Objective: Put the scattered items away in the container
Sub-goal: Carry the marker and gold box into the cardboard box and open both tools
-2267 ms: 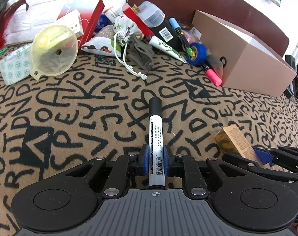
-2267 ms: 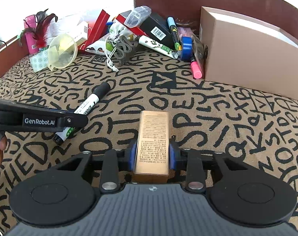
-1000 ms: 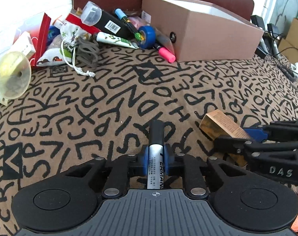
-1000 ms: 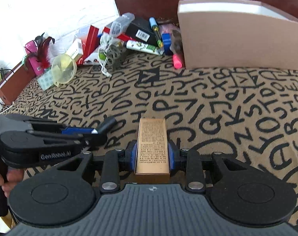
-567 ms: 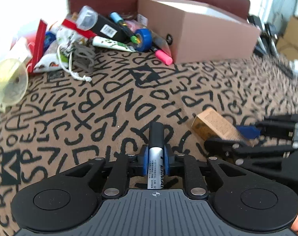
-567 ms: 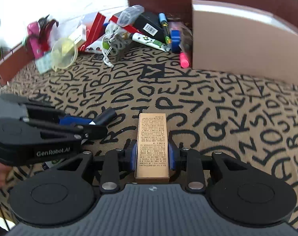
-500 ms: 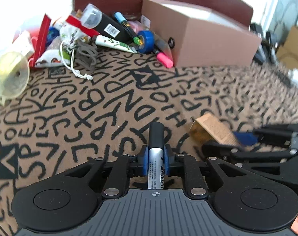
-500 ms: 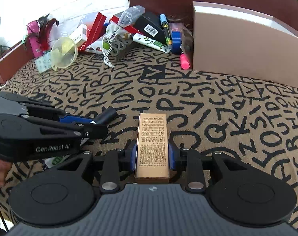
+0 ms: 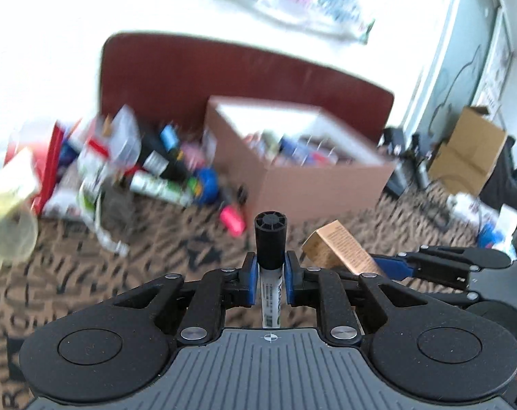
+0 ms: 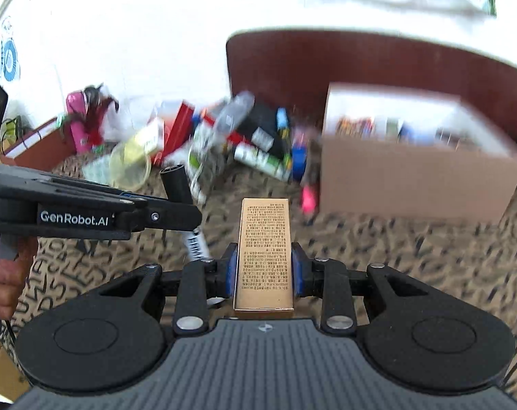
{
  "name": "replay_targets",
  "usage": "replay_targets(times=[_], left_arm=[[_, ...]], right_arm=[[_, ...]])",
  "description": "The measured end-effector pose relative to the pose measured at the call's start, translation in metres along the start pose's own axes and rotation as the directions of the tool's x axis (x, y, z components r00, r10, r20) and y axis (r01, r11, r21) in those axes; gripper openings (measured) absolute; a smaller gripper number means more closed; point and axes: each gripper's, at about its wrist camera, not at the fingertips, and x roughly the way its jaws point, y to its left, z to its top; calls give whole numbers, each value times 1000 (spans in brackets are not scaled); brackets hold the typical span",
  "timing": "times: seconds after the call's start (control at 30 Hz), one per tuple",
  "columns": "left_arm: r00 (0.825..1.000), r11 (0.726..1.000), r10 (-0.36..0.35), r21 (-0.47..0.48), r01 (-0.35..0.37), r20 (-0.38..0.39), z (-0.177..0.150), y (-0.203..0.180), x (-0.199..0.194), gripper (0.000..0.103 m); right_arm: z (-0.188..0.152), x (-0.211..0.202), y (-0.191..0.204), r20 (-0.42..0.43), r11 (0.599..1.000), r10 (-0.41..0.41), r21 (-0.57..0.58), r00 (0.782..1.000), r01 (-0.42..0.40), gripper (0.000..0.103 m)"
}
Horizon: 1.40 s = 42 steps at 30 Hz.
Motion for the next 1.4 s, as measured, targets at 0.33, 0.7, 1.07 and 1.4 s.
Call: replay_targets(times=[0.33, 0.7, 1.07, 1.4], left_arm=[[993, 997, -69, -16, 71, 99, 100, -25, 33, 11], [997, 997, -57, -39, 59, 56, 153, -29, 130, 12], [999, 999, -37, -15, 36, -38, 159, -22, 216, 33], [1000, 999, 12, 31, -12, 8, 148, -25, 217, 103]], right_arm=[[68, -1, -45, 118, 994, -106, -3, 987, 107, 34], [119, 26, -125, 174, 973, -228, 78, 958, 218, 34], [119, 115, -182, 43, 954, -294, 73, 955, 291, 34], [106, 117, -191, 122, 925, -379, 19, 917, 380, 98]])
